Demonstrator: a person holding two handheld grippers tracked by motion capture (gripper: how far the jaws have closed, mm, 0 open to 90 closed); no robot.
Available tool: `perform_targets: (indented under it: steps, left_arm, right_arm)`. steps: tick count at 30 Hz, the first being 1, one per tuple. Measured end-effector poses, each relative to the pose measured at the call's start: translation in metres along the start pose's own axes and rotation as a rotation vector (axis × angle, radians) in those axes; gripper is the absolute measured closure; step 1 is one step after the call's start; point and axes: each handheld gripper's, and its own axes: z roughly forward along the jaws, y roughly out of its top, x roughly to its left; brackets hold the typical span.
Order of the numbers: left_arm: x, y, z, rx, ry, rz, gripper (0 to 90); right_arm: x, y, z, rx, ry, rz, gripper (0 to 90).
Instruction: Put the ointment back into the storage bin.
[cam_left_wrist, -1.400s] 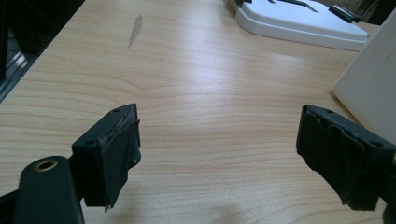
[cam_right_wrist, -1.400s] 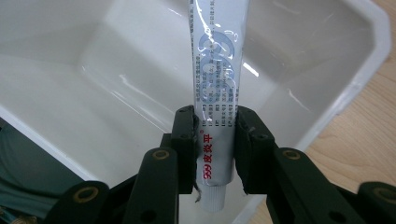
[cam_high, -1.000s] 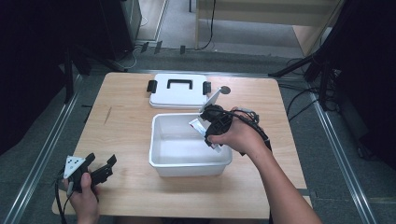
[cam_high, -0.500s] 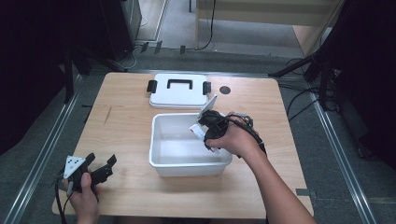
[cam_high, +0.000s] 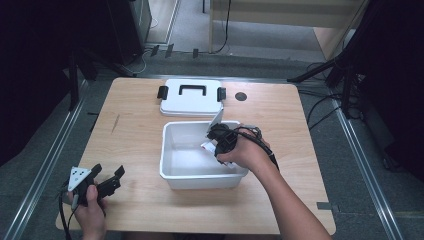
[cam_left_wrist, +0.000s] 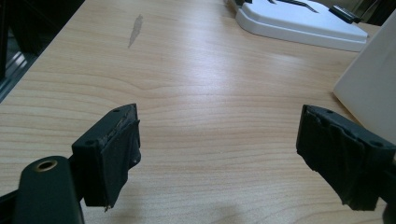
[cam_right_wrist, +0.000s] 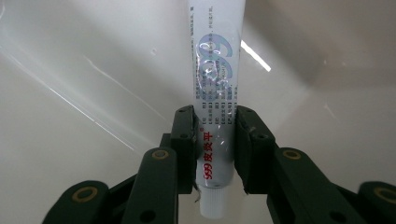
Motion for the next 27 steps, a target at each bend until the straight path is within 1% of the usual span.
perform_targets:
  steps: [2,4,9,13,15,16,19,20,21,24,27]
  left_arm:
    - [0.0,0.0,0.0,-0.001,0.0,0.0,14.4]
    - [0.0,0.0,-0.0001,-0.001,-0.001,-0.001,14.4]
    - [0.0001,0.0,0.0,0.0,0.0,-0.001,14.4]
    - [0.0,0.0,0.0,-0.002,0.0,-0.002,14.4]
    - [0.0,0.0,0.0,-0.002,-0.001,-0.001,14.4]
    - [0.0,0.0,0.0,-0.002,0.0,-0.002,14.4]
    - [0.0,-0.0001,0.0,-0.003,-0.001,-0.001,14.4]
    - [0.0,0.0,0.0,-0.003,0.0,-0.001,14.4]
    - [0.0,0.0,-0.0001,-0.001,-0.001,0.0,14.4]
    - [0.0,0.0,-0.0001,-0.001,-0.001,0.0,14.4]
    - [-0.0001,0.0,0.0,-0.001,-0.001,0.001,14.4]
  right_arm:
    - [0.0011,0.0022,0.0066,0.013,-0.003,-0.005,72.1]
    - [0.0019,0.0035,0.0093,0.02,-0.008,-0.005,72.2]
    - [0.0021,0.0049,0.0106,0.018,-0.012,-0.005,72.2]
    - [0.0024,0.0047,0.0112,0.016,-0.023,-0.01,71.6]
    - [0.0032,0.0051,0.0117,0.006,-0.045,-0.023,71.4]
    - [0.0031,0.0051,0.0116,-0.003,-0.05,-0.029,71.1]
    - [0.0036,0.0052,0.0107,-0.008,-0.055,-0.035,69.9]
    - [0.004,0.005,0.0107,-0.013,-0.064,-0.053,69.4]
    - [0.0048,0.0047,0.0108,-0.015,-0.063,-0.051,68.8]
    - [0.0055,0.004,0.01,-0.028,-0.056,-0.065,65.7]
    - [0.0046,0.0033,0.0075,-0.036,-0.026,-0.057,64.0]
